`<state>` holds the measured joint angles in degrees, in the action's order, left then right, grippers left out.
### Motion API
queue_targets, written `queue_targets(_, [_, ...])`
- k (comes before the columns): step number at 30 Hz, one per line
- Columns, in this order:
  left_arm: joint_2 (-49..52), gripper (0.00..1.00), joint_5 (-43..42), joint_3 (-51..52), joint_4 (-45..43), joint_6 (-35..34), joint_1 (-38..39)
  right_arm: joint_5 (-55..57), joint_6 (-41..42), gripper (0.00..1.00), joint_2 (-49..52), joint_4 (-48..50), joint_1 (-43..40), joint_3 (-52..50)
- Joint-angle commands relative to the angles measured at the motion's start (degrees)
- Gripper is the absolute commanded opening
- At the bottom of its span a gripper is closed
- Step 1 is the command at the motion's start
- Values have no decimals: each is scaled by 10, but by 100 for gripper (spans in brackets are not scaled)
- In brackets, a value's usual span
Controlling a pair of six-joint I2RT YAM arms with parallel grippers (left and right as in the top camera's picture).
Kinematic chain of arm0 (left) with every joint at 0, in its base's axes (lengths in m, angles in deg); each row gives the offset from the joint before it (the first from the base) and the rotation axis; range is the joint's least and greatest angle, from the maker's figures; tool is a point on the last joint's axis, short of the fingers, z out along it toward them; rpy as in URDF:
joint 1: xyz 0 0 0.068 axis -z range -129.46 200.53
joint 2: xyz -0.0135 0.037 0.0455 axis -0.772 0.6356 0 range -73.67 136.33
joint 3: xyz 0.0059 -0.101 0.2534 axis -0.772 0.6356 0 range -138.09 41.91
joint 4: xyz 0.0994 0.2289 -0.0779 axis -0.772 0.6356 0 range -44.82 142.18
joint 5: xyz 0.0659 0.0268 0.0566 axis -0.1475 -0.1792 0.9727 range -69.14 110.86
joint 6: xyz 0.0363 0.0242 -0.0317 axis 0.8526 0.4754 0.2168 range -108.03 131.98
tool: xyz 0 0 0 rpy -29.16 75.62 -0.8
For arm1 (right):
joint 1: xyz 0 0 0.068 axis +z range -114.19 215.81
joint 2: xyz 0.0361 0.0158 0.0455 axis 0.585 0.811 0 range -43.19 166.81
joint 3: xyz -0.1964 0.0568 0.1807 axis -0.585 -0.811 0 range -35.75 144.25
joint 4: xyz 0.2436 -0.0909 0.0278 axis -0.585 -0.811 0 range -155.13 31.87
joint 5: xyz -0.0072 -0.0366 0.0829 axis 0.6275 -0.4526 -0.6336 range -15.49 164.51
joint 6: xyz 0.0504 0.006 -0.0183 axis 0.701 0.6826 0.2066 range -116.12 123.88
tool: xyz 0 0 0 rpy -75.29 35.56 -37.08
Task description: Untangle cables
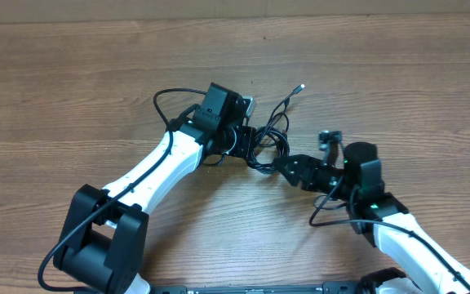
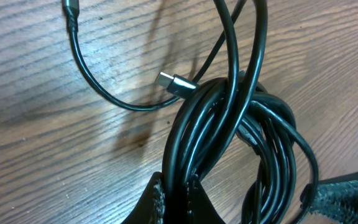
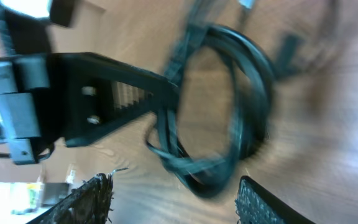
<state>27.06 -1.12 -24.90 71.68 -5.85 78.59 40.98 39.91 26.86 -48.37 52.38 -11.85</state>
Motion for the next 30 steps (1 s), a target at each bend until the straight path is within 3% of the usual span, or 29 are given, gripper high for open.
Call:
queue_targets(1, [-15, 4, -21, -9, 9, 12, 2, 92, -40, 63, -4, -3, 30, 29])
queue_targets(9, [-15, 4, 51, -9, 20, 20, 2, 320, -124, 60, -20, -238, 95, 161])
queue_targets(12, [-14, 4, 74, -9, 20, 19, 3, 347, -124, 60, -20, -313, 112, 216])
queue_targets(19, [-14, 4, 119, -9, 21, 15, 20, 229, -126, 54, 21, -311, 120, 221])
queue_targets(27, [-14, 4, 120, -9, 22, 15, 38, 184, -150, 40, 126, -265, 120, 221])
queue_targets(30, [-14, 4, 119, -9, 25, 10, 37, 184, -144, 40, 138, -261, 114, 221])
